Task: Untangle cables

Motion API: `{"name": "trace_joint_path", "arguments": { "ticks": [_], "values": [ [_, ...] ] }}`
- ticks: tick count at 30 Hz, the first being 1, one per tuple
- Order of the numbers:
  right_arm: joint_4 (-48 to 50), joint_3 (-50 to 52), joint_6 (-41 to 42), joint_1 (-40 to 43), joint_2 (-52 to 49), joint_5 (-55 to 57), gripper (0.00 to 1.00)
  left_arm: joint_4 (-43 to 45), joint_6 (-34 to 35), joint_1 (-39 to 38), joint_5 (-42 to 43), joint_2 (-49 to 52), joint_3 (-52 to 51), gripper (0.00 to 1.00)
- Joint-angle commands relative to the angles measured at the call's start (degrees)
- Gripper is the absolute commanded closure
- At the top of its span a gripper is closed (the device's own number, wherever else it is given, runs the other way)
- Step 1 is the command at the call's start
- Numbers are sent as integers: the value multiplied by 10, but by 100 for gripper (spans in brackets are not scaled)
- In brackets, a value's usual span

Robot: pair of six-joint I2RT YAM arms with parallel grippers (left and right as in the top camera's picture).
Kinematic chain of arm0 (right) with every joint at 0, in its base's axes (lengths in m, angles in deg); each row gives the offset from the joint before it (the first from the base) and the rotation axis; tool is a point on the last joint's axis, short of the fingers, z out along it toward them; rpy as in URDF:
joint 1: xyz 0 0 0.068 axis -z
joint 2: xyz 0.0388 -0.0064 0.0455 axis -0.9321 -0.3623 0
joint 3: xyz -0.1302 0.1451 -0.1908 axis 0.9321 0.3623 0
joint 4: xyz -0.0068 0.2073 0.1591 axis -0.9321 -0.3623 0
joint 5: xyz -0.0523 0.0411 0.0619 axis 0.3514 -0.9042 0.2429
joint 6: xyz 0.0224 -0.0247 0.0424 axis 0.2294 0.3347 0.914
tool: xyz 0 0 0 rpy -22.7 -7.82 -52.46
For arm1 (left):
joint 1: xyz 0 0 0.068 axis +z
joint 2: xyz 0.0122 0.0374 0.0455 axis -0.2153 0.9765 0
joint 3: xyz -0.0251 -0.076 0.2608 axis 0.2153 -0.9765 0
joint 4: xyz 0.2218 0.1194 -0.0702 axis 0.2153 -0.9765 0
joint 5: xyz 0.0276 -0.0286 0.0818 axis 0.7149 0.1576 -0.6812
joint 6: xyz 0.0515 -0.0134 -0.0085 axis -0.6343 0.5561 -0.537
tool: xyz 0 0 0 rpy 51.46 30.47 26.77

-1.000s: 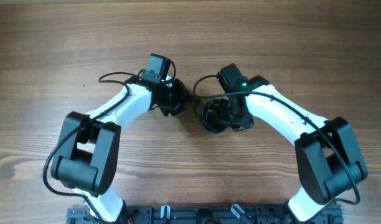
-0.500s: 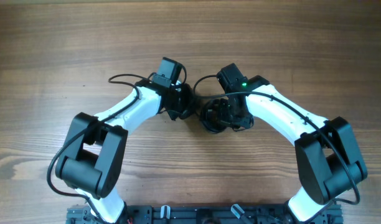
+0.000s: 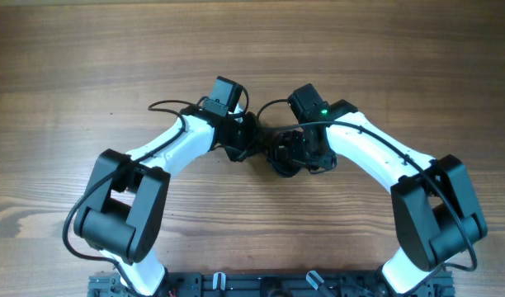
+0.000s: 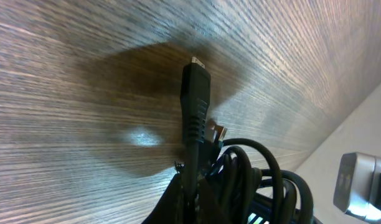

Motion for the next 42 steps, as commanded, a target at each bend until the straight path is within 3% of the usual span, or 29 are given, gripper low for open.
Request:
{"name": "trace_joint_path", "arguments": {
  "ticks": [1, 10, 12, 16, 18, 21, 23, 29, 36, 42],
  "values": [
    [8, -13, 30, 1, -15, -18, 96, -1, -12, -33, 4, 2, -2, 96],
    [8, -13, 30, 2, -15, -18, 96, -36, -98, -19, -57, -40, -1, 94],
    [8, -13, 30, 2, -15, -18, 96, -56, -105, -8, -92, -69, -1, 88],
    [11, -13, 27, 2, -15, -32, 96, -102, -128, -2, -174, -126, -1, 64],
    [12, -13, 26, 2, -15, -50, 96, -122, -146, -2, -198, -147, -1, 61],
    [14, -13, 26, 2, -15, -62, 96, -142, -173, -2, -199, -157, -1, 68],
    [15, -13, 31, 2, -15, -66, 96, -171, -169, -2, -194, -156, -1, 79],
    [18, -13, 41, 2, -15, -66, 95, -233, -90, -2, -138, -148, -2, 94],
    [17, -13, 40, 2, -15, -67, 95, -187, -26, -2, -128, -144, -2, 82],
    [15, -13, 39, 2, -15, -70, 95, -185, 13, -2, -121, -123, -3, 84]
  ]
}}
